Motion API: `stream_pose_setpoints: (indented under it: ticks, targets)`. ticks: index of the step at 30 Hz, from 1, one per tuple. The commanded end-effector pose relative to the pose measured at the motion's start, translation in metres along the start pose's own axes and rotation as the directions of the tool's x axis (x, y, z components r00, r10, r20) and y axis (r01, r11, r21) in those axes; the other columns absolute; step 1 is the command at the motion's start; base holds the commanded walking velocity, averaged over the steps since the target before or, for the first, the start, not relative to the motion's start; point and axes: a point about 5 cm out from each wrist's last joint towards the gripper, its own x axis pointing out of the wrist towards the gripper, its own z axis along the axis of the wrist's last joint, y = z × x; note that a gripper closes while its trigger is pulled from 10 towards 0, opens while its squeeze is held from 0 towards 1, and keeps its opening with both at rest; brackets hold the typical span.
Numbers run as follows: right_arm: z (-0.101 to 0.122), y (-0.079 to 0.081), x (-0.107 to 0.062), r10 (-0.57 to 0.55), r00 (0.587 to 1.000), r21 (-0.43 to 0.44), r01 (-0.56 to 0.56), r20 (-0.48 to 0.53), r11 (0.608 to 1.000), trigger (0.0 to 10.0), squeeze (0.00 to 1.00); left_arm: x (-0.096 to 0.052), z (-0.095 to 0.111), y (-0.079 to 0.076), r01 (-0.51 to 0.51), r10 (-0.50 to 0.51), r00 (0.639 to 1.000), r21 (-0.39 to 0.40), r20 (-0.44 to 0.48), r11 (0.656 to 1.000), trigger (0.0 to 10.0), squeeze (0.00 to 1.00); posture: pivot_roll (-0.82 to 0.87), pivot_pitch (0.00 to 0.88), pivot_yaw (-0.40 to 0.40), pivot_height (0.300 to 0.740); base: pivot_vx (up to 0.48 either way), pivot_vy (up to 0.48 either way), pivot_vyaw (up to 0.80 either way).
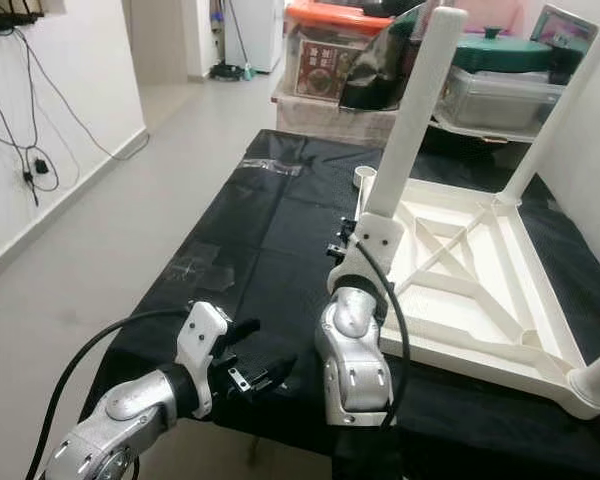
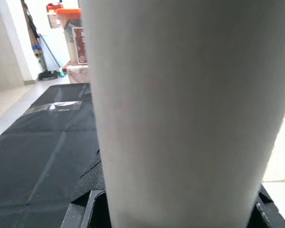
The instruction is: Building children table
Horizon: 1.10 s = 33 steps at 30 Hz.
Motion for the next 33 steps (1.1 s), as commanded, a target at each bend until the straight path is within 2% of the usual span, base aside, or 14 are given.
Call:
stream_pose_setpoints:
  ticks: [1,2,6,7,13,15,17,20,25,26,27,29,30,33]
  targets:
    - [-0.016,0.03,-0.015,0.057,0.989,0.12,-0.04,-0.135,0.992,10.0,0.0,0.001,-0.002,0.002,-0.01,0.01,1.0,0.001,-0.006,1.0,10.0,0.0,0.1,0.0,-0.08,0.74,0.0,0.0,0.0]
    - [-0.016,0.025,-0.013,0.079,0.99,0.123,-0.065,-0.12,0.99,10.0,1.0,0.001,-0.003,0.003,-0.009,0.009,1.0,0.0,-0.006,1.0,10.0,0.0,0.08,0.0,-0.074,0.74,0.0,0.0,0.0]
    - [-0.017,0.014,-0.009,0.129,0.988,0.133,-0.117,-0.088,0.984,10.0,0.97,0.003,-0.005,0.004,-0.007,0.007,1.0,-0.004,-0.008,1.0,10.0,0.0,0.08,0.0,-0.072,0.74,0.0,0.0,0.0]
    - [-0.018,0.01,-0.007,0.194,0.978,0.127,-0.184,-0.072,0.975,10.0,0.0,0.004,-0.006,0.004,-0.006,0.006,1.0,-0.006,-0.009,1.0,10.0,0.0,0.08,0.0,-0.071,0.74,0.0,0.0,0.0]
    - [-0.022,-0.003,-0.001,0.381,0.923,0.152,-0.369,-0.057,0.917,10.0,0.0,0.006,-0.007,0.003,0.001,-0.001,1.0,-0.009,-0.011,1.0,10.0,0.0,0.07,0.0,-0.067,0.74,0.0,0.0,0.0]
    - [-0.018,-0.012,0.011,0.566,0.823,0.174,-0.552,-0.046,0.816,10.0,0.0,0.008,-0.008,0.004,0.004,-0.004,1.0,-0.011,-0.011,1.0,10.0,0.0,0.07,0.0,-0.063,0.74,0.0,0.0,0.0]
    - [-0.007,-0.019,0.023,0.728,0.685,0.182,-0.713,-0.026,0.677,10.0,0.0,0.011,-0.009,0.004,0.007,-0.007,1.0,-0.012,-0.013,1.0,10.0,0.0,0.08,0.0,-0.067,0.74,0.0,0.0,0.0]
    - [-0.003,-0.02,0.026,0.761,0.648,0.178,-0.747,-0.019,0.641,10.0,0.0,0.012,-0.01,0.005,0.008,-0.008,1.0,-0.012,-0.013,1.0,10.0,0.0,0.08,0.0,-0.067,0.74,0.0,0.0,0.0]
    - [0.004,-0.021,0.034,0.94,0.338,0.196,-0.92,-0.04,0.339,10.0,0.0,0.017,-0.011,0.004,0.021,-0.021,1.0,-0.007,-0.011,1.0,10.0,0.0,0.13,0.0,-0.096,0.74,0.0,0.0,0.0]
    - [0.004,-0.021,0.034,0.94,0.338,0.196,-0.92,-0.04,0.339,10.0,0.0,0.017,-0.011,0.004,0.021,-0.021,1.0,-0.007,-0.011,1.0,10.0,0.0,0.13,0.0,-0.096,0.74,0.0,0.0,0.0]
    - [0.003,-0.021,0.033,0.957,0.284,0.197,-0.937,-0.053,0.289,10.0,0.0,0.017,-0.011,0.004,0.021,-0.021,1.0,-0.006,-0.011,1.0,10.0,0.0,0.13,0.0,-0.096,0.74,0.0,0.0,0.0]
    - [-0.001,-0.019,0.032,0.987,0.134,0.192,-0.97,-0.094,0.15,10.0,0.0,0.018,-0.011,0.004,0.023,-0.023,1.0,-0.008,-0.005,1.0,10.0,0.0,0.13,0.0,-0.099,0.74,0.0,0.0,0.0]
    - [-0.003,-0.017,0.034,0.989,0.097,0.194,-0.974,-0.111,0.118,10.0,0.0,0.017,-0.01,0.004,0.024,-0.024,1.0,-0.009,0.001,1.0,10.0,0.0,0.14,0.0,-0.101,0.74,0.0,0.0,0.0]
    - [-0.004,-0.013,0.038,0.99,0.061,0.201,-0.976,-0.125,0.086,10.0,0.0,0.016,-0.009,0.004,0.018,-0.018,1.0,-0.01,0.017,1.0,10.0,0.0,0.14,0.0,-0.1,0.74,0.0,0.0,0.0]
